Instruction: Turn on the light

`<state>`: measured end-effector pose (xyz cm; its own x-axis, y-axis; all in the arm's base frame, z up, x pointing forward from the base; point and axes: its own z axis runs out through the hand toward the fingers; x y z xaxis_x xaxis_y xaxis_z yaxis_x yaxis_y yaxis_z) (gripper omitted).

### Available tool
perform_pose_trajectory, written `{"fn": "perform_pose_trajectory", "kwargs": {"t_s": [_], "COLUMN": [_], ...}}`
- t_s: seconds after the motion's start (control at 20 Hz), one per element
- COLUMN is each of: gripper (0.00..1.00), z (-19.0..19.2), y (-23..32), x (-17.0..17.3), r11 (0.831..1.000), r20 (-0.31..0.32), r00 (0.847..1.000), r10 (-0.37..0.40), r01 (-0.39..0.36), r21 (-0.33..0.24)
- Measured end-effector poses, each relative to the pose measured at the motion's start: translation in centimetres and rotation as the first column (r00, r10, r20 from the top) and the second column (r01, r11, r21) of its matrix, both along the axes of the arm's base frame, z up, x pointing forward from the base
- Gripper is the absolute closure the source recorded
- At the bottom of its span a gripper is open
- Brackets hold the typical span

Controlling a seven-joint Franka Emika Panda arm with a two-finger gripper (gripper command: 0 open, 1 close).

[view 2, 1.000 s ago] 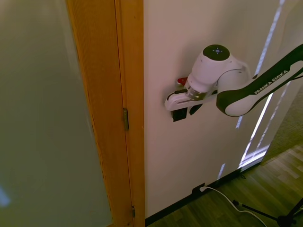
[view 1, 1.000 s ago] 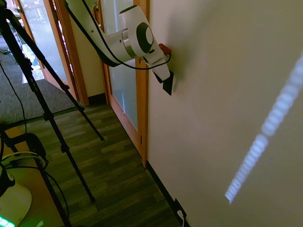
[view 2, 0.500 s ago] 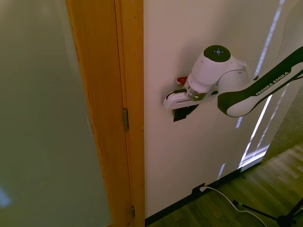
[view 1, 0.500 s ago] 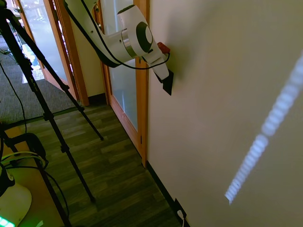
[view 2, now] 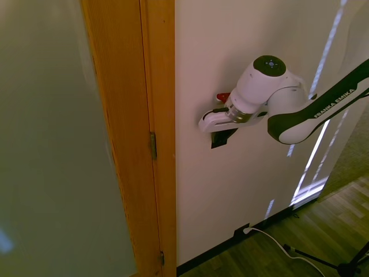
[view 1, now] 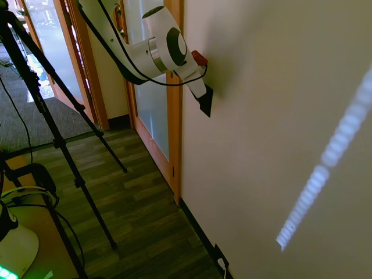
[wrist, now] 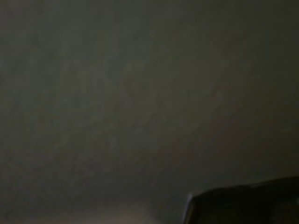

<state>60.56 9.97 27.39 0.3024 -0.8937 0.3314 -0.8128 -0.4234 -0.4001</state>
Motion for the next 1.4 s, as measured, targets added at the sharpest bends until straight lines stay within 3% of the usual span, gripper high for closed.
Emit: {"fn": "perform_pose_trajectory", "kwargs": {"t_s": [0.25,0.5,0.75,1.05,1.35,1.4], "gripper": [1.00,1.00,1.00,1.00,1.00,0.00], "z": [0.0,-0.1,0.6,0.8,3.6,4.1], "y": [0.0,-1.5,-1.9,-1.7,-3.1,-3.5], "x": [-0.1,-1.1,-1.7,-1.9,-3.5,-3.9], "r11": [1.000,0.999,0.998,0.996,0.996,0.996], "r20": [0.006,0.016,0.062,0.069,0.147,0.154], "r00": [1.000,0.999,0.996,0.994,0.985,0.984], "r10": [0.004,0.028,0.067,0.087,0.088,0.089], "r01": [-0.004,-0.027,-0.067,-0.086,-0.084,-0.085], "r21": [0.000,-0.036,-0.008,-0.027,-0.033,-0.036]}}
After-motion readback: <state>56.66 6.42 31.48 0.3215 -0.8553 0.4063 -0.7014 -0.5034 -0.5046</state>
